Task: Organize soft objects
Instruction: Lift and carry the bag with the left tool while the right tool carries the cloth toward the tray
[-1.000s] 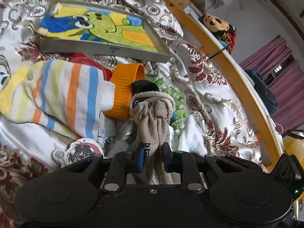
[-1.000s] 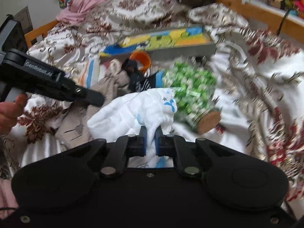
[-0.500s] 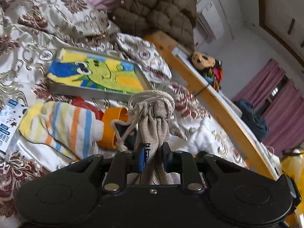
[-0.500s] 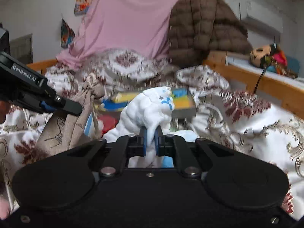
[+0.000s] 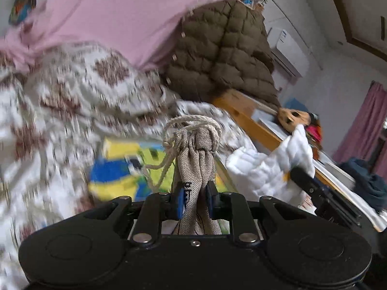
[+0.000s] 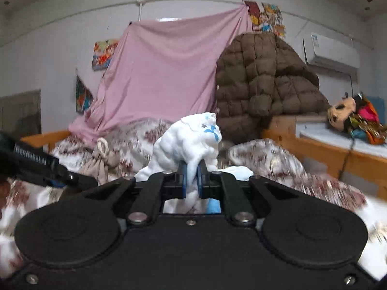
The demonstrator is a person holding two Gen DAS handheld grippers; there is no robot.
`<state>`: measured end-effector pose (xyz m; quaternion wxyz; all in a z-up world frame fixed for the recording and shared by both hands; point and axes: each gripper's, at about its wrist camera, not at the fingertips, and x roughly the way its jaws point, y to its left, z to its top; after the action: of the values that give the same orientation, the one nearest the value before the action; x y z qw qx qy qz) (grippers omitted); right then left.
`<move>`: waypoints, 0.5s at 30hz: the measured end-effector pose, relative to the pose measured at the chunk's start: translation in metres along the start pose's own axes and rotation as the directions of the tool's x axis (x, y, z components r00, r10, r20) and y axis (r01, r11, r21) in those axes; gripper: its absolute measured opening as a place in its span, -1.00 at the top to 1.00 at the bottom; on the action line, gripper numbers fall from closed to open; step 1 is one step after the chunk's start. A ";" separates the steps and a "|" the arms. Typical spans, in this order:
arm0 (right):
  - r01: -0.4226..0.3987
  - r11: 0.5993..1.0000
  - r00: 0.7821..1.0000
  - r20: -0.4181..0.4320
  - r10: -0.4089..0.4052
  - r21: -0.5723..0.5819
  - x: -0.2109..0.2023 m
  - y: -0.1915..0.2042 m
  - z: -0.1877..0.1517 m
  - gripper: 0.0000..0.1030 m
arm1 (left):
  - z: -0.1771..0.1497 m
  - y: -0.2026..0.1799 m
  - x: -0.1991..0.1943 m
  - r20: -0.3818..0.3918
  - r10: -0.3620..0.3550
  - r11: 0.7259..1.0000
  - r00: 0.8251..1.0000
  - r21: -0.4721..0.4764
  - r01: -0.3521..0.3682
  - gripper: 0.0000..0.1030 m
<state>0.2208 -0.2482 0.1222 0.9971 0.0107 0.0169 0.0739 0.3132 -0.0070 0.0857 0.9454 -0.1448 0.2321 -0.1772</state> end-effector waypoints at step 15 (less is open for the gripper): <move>0.039 0.965 0.995 -0.098 -0.014 0.259 0.186 -0.105 -0.050 0.94 | 0.073 0.001 0.185 0.053 0.050 0.986 0.997 -0.160 -0.041 0.62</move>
<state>0.4184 -0.3233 0.0632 0.9860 0.1380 0.0740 0.0581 0.5022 -0.0665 0.0756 0.9409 -0.2192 0.2218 -0.1322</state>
